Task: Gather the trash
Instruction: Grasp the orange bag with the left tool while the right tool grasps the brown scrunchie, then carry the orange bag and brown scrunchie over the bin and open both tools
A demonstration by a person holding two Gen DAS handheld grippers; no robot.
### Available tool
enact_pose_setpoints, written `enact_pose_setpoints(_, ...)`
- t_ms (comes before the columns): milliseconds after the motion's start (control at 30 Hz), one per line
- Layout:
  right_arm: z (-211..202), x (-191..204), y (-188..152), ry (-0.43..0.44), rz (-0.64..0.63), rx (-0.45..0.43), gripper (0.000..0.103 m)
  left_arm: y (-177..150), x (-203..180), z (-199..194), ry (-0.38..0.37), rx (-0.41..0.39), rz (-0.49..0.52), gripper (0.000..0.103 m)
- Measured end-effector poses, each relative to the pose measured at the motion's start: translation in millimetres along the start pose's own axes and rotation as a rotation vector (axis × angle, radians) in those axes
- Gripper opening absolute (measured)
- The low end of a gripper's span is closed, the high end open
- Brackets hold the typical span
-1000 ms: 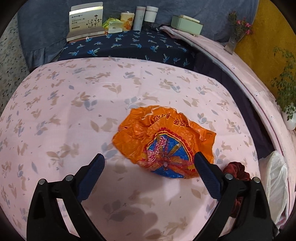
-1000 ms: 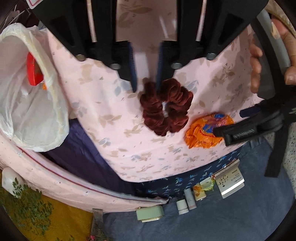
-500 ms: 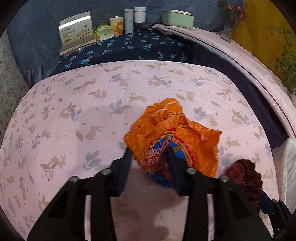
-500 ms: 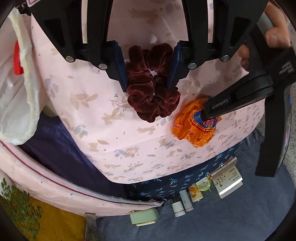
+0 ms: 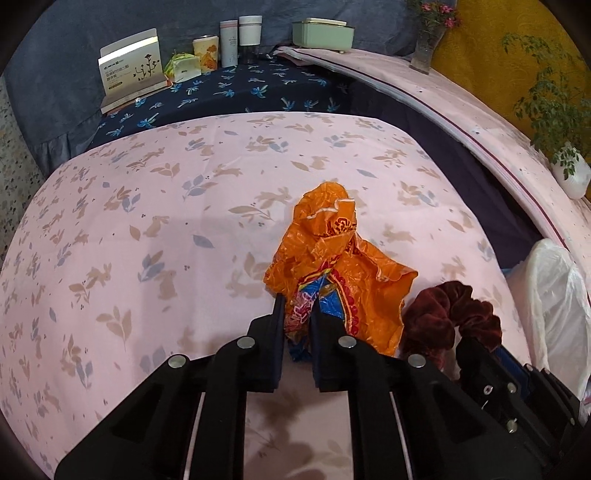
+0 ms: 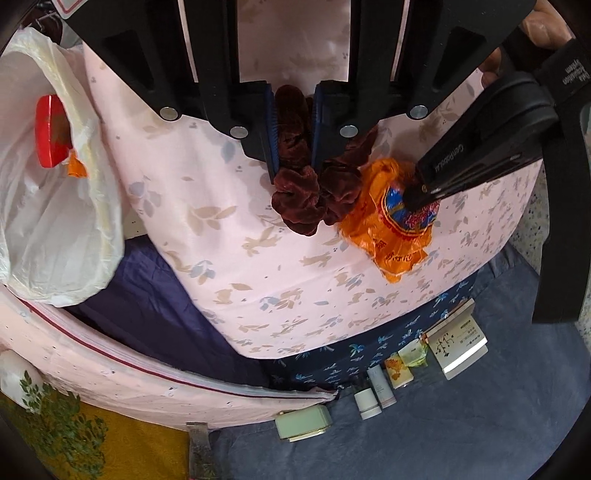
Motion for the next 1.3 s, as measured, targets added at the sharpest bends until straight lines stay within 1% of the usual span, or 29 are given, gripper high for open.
enact_pose_setpoints(433, -72, -35, 27, 0.012, 0.062, -0.124, 0.014, 2, -56, -50, -0.034, -0.052, 0.044, 0.011)
enact_pose_setpoints(700, -115, -74, 43, -0.005, 0.105, -0.197, 0.014, 6, -100, -73, -0.057, -0.077, 0.096, 0.011)
enact_pose_setpoints(933, -143, -116, 58, -0.038, 0.141, -0.249, 0.014, 10, -143, -82, -0.078, -0.087, 0.157, 0.011)
enact_pose_setpoints(1300, -168, -174, 73, -0.091, 0.197, -0.296, 0.014, 15, -208, -87, -0.115, -0.097, 0.253, 0.011)
Point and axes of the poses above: each gripper's, at about its wrist camera, not at the fingertips, and z roughly the way its jaws point, x to its left, y to its top, the point moved 9 cm from there along z, roughly the way its jaws point, and after that the axes turned 14 degrees about z, right-handed, at the moved point
